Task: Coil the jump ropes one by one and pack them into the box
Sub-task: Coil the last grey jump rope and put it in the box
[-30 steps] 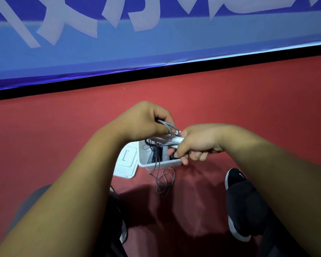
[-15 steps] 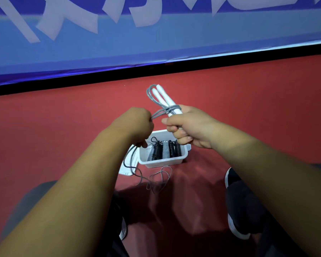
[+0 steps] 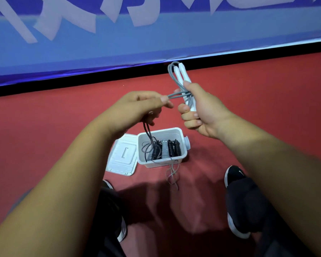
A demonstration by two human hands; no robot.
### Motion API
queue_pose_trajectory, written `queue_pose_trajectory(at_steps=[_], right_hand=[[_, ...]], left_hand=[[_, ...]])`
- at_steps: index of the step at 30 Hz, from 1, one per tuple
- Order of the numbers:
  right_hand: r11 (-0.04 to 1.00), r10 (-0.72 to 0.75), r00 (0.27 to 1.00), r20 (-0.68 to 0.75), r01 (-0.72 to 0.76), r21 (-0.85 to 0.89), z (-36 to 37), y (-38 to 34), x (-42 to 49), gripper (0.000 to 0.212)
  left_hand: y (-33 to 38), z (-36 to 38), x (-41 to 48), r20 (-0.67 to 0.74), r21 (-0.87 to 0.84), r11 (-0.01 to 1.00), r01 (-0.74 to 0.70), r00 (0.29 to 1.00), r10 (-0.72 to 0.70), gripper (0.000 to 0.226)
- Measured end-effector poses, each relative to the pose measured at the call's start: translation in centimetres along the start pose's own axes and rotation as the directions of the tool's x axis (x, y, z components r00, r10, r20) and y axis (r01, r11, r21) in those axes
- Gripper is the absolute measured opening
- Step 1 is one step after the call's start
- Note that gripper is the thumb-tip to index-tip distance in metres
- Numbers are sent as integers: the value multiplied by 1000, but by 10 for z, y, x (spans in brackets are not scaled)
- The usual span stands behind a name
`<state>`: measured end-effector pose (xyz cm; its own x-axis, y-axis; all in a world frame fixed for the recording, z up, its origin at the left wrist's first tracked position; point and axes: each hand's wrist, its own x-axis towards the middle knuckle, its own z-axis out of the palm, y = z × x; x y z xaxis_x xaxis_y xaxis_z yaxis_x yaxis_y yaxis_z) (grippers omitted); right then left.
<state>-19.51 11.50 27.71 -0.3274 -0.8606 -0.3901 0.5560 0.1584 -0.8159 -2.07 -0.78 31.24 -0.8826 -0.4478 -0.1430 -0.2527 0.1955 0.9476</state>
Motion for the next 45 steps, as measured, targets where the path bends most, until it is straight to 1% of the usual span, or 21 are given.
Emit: queue_pose_trajectory(at_steps=[2, 4, 6, 8, 10, 12, 14, 17, 19, 22, 25, 27, 28, 30, 31, 34, 36, 39, 42, 45], right_hand=[[998, -29, 999, 29, 31, -57, 4, 1, -4, 29], [991, -35, 997, 62, 43, -131, 9, 3, -8, 24], [981, -17, 995, 97, 35, -192, 13, 6, -10, 20], [968, 17, 990, 137, 18, -250, 13, 9, -12, 19], [950, 66, 979, 194, -2, -311, 13, 10, -15, 19], [936, 114, 960, 257, -18, -351, 12, 11, -19, 22], [931, 129, 952, 279, -19, -364, 10, 12, -21, 25], [925, 69, 961, 267, 38, -378, 5, 12, -20, 39], [935, 52, 961, 271, 49, -351, 3, 12, -19, 45], [947, 97, 947, 306, 6, -320, 2, 10, -18, 38], [930, 151, 932, 329, -21, -367, 3, 10, -18, 24], [917, 183, 921, 344, -34, -397, 4, 11, -18, 15], [912, 189, 918, 348, -33, -409, 4, 10, -19, 13], [902, 175, 925, 338, -12, -432, 5, 9, -18, 14], [898, 154, 934, 324, 5, -440, 6, 9, -18, 15], [919, 58, 968, 244, 44, -393, 8, 10, -13, 16], [945, 0, 989, 150, 49, -324, 5, 9, -8, 16], [979, -19, 999, 31, 24, -204, 1, 4, -2, 20], [997, -12, 1000, -13, 11, -73, 2, 1, -2, 20], [1000, 19, 1000, -12, -19, -15, 4, -1, 0, 15]], left_hand=[[-3, 1, 2, -22, -75, 994, 83, 996, -84, 44], [-6, 6, 4, -48, -180, 977, 114, 991, -125, 48], [-8, 12, 7, -99, -236, 967, 98, 987, -125, 51], [-8, 14, 11, -172, -262, 962, 70, 978, -118, 54], [-8, 13, 12, -205, -273, 960, 62, 971, -121, 59], [-8, 13, 12, -183, -241, 968, 62, 977, -108, 50], [-9, 16, 12, -163, -257, 965, 41, 983, -85, 40], [-11, 20, 15, -186, -289, 957, 2, 981, -58, 30], [-11, 22, 17, -197, -308, 951, -16, 979, -48, 26], [-10, 24, 17, -244, -325, 945, -28, 968, -55, 24], [-11, 24, 17, -291, -281, 959, -25, 955, -60, 25], [-12, 23, 16, -293, -244, 970, -20, 955, -54, 30], [-13, 23, 15, -290, -229, 973, -21, 956, -48, 36], [-12, 21, 14, -285, -190, 982, -21, 958, -35, 51], [-11, 18, 13, -277, -157, 988, -8, 960, -36, 54], [-10, 9, 10, -195, 12, 997, 78, 978, -74, 61], [-13, 5, 8, -124, 74, 993, 90, 989, -80, 58], [-13, 1, 5, -63, 109, 993, 41, 997, -34, 40], [-11, -2, 5, -21, 109, 994, 11, 1000, -9, 33], [-11, -1, 5, -7, 165, 986, -5, 1000, 7, 26]])
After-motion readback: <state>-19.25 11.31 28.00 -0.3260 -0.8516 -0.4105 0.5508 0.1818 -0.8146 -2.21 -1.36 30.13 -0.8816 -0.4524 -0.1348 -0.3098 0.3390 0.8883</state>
